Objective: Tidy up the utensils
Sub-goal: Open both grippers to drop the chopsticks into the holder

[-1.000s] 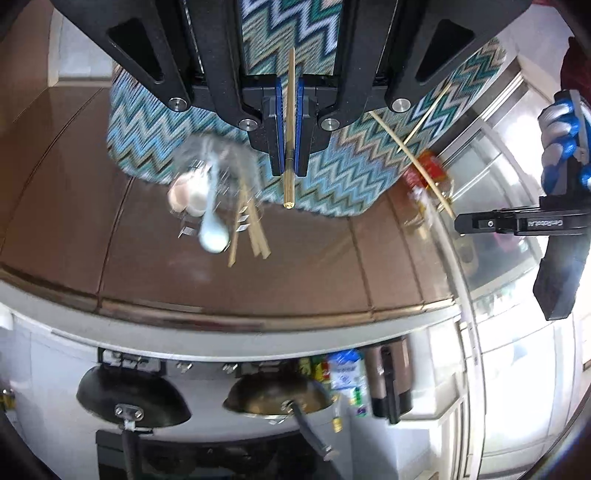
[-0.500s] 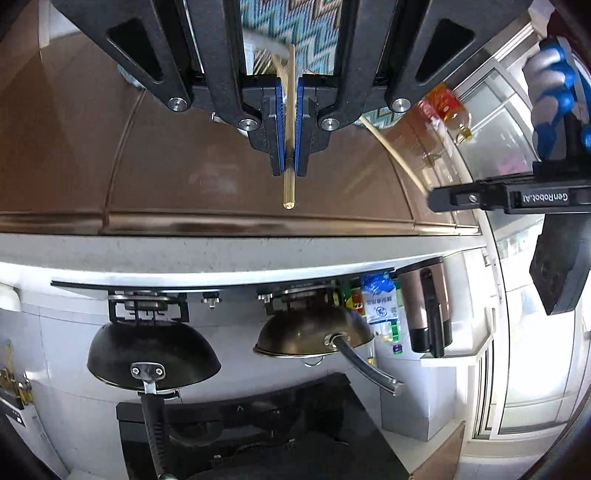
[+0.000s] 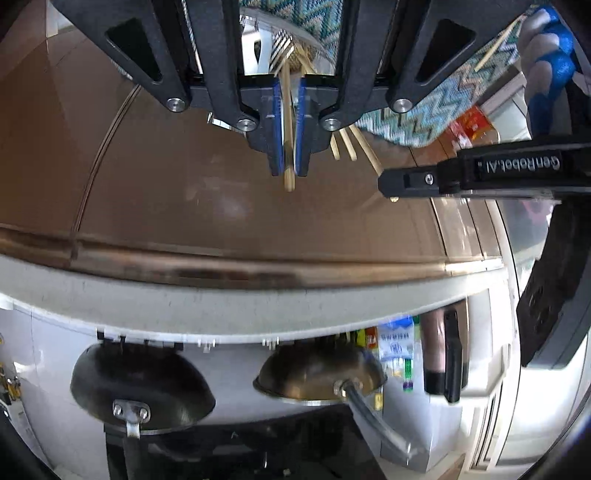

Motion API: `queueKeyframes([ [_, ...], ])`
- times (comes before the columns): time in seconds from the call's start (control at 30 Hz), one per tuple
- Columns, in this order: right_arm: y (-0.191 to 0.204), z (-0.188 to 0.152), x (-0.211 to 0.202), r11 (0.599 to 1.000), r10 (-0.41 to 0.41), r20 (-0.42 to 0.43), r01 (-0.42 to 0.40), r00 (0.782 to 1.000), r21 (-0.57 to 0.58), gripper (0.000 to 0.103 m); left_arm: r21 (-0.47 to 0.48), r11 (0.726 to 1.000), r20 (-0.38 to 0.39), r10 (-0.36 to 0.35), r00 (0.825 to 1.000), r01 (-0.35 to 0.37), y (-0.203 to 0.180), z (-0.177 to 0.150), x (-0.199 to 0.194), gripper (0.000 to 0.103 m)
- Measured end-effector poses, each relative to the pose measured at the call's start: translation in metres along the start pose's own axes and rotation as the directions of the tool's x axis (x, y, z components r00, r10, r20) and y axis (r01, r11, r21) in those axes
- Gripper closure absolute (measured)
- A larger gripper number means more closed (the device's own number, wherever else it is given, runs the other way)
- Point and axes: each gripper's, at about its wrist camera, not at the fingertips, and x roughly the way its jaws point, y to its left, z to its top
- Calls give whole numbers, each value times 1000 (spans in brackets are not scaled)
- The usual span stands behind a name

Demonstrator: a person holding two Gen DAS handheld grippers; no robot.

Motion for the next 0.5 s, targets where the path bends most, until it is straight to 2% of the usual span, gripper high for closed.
queueKeyframes([
  [0.03, 0, -4, 0, 1000, 1, -6, -1, 1000, 1, 86, 5, 1000, 1, 1, 1000, -1, 0, -2, -1, 96],
  [0.1, 0, -8, -3, 1000, -1, -6, 1, 1000, 2, 72, 23, 1000, 9, 5, 1000, -5, -2, -6, -7, 96],
  [0.13, 0, -9, -6, 1000, -5, -3, 5, 1000, 0, 70, 30, 999, 15, 8, 1000, -9, -3, -8, -11, 96],
  [0.27, 0, -8, -27, 1000, -22, 19, 22, 1000, 9, 66, 41, 999, 40, 14, 999, -16, -5, -14, -36, 93],
  [0.43, -1, -13, -69, 998, -56, 47, 55, 997, 25, 59, 59, 996, 79, 57, 995, -62, -4, -27, -75, 80],
  [0.5, -1, -19, -86, 997, -71, 50, 70, 996, 24, 58, 64, 995, 85, 70, 994, -76, -3, -34, -91, 79],
])
